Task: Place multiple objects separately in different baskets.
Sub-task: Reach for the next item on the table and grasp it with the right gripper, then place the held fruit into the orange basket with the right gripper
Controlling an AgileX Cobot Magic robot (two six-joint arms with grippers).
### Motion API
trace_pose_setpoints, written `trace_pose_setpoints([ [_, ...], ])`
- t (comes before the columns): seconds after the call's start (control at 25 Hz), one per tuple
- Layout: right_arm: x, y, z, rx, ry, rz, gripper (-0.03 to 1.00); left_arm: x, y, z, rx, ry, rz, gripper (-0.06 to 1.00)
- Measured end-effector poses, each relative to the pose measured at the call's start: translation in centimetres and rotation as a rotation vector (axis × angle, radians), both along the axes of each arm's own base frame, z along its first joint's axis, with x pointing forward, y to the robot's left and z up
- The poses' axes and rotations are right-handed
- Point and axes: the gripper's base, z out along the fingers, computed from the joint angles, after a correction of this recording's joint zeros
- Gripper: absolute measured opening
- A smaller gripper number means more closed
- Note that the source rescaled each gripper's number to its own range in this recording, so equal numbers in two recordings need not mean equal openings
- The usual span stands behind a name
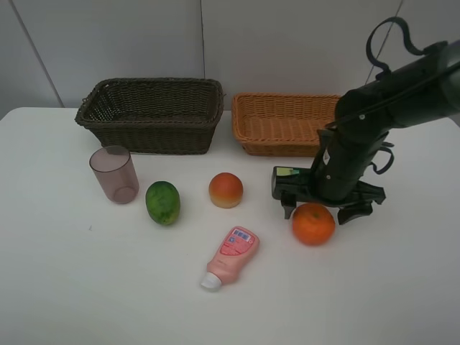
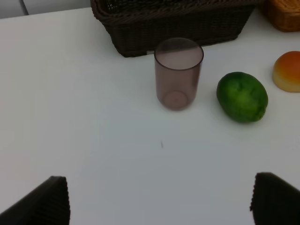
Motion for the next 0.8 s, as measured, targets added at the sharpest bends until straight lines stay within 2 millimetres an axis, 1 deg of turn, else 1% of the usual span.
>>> trace_pose_setpoints([
  [0.36,0.2,0.1,-1.7,-0.014,0.025,0.006,0.84,0.0,0.0,0.0,0.000,0.000,0.000,1.00],
  [0.4,0.2,0.1,-1.8,-0.015,0.028,0.006,0.83,0.0,0.0,0.0,0.000,0.000,0.000,1.00],
  [0.44,0.2,0.1,-1.9,-0.017,0.032,0.006,0.78,0.0,0.0,0.0,0.000,0.000,0.000,1.00],
  [0.48,0.2,0.1,-2.0,-0.016,0.031,0.006,0.67,0.0,0.0,0.0,0.000,0.000,0.000,1.00],
  [0.56,0.2,0.1,-2.1,-0.017,0.032,0.006,0.30,0.0,0.0,0.0,0.000,0.000,0.000,1.00],
  [0.8,0.2,0.1,-2.1,-0.019,0.036,0.006,0.29,0.0,0.0,0.0,0.000,0.000,0.000,1.00],
])
